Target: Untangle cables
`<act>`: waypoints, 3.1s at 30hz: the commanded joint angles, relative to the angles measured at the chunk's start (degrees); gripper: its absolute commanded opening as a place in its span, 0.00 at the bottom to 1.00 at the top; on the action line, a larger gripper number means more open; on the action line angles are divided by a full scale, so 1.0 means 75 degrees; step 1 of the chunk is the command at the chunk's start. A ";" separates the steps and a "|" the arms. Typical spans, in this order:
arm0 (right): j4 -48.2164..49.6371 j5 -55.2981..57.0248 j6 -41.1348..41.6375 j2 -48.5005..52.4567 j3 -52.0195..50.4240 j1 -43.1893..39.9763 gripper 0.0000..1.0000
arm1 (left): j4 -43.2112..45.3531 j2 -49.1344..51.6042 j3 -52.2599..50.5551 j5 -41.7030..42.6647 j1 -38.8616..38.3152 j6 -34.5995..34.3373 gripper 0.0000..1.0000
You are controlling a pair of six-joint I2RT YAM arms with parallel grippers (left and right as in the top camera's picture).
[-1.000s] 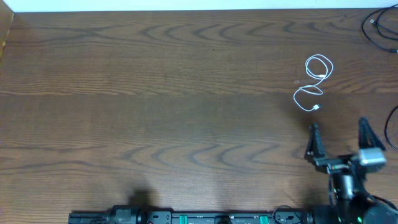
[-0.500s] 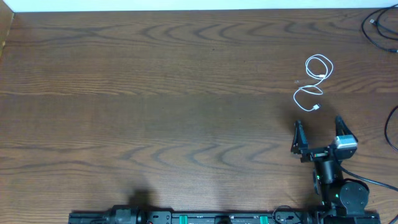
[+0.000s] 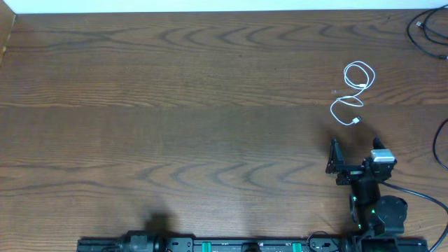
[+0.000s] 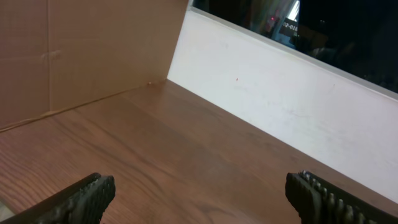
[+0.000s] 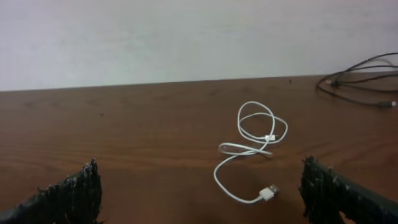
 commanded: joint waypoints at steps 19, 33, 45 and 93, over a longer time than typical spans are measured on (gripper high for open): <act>-0.0035 0.0125 0.0090 -0.0012 -0.0020 -0.0032 0.99 | -0.0597 -0.0006 -0.0015 -0.0050 0.0017 -0.0003 0.95; -0.0035 0.0125 0.0090 -0.0012 -0.0020 -0.0029 0.99 | -0.0597 -0.0006 -0.0015 -0.0047 0.0017 -0.0003 0.95; -0.0035 0.0125 0.0090 -0.0012 -0.0020 -0.0029 0.99 | -0.0504 -0.0006 -0.0367 -0.0029 -0.0015 -0.0012 0.95; -0.0035 0.0125 0.0090 -0.0012 -0.0020 -0.0029 0.99 | 1.1310 -0.0023 -1.1940 0.0962 0.0017 0.0283 0.95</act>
